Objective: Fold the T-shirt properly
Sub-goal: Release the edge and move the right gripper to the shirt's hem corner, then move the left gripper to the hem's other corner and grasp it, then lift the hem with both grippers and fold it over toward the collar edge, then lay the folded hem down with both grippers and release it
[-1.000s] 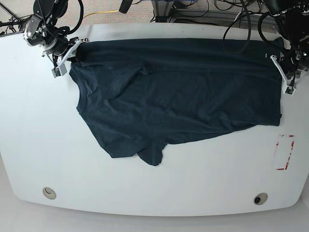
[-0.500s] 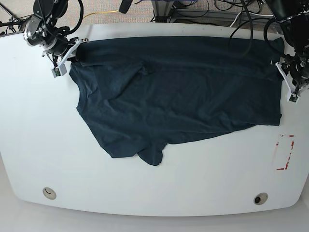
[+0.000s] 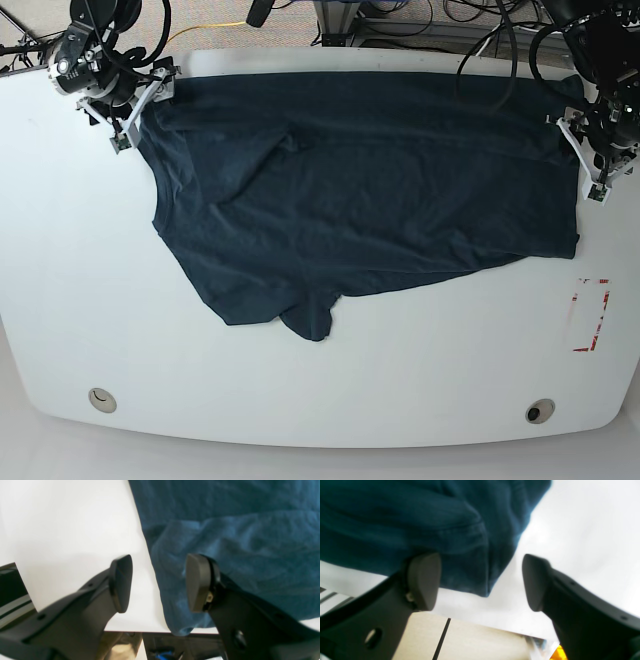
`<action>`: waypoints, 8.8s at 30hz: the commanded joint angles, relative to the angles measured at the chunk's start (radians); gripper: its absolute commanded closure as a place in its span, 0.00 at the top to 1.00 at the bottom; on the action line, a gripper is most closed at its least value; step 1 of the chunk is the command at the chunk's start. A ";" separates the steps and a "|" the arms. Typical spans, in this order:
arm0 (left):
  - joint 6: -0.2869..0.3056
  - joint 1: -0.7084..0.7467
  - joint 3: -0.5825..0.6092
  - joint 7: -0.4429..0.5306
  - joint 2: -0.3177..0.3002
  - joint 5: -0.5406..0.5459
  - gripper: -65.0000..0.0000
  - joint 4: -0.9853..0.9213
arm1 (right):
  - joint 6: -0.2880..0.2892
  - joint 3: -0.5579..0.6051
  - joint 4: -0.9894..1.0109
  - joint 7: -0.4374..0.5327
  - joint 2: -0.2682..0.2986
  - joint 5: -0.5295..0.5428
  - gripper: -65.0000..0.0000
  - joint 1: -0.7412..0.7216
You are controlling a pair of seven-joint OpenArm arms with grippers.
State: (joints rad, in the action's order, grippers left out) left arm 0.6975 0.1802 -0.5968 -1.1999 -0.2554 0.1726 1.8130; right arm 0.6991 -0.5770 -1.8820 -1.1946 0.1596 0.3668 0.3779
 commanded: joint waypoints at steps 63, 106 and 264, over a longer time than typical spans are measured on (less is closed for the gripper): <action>0.001 -0.005 -0.008 0.009 -0.002 -0.005 0.48 0.017 | -0.001 0.421 1.355 0.714 0.179 -0.045 0.81 -1.092; -0.252 -0.397 -0.068 0.036 -0.002 -0.003 0.85 -0.232 | -0.001 0.421 1.349 0.749 0.065 -0.087 0.07 -1.046; 0.001 -0.285 0.127 -0.004 -0.005 0.275 0.55 -0.213 | -0.001 -0.050 -0.034 -0.072 0.041 0.449 0.76 -0.233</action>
State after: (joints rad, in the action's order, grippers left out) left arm 0.6968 -0.1051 -0.4732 -1.2171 -0.2440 0.4332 1.5993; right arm 0.6968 -0.6277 -1.9026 -1.2865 0.1875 0.7948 0.1608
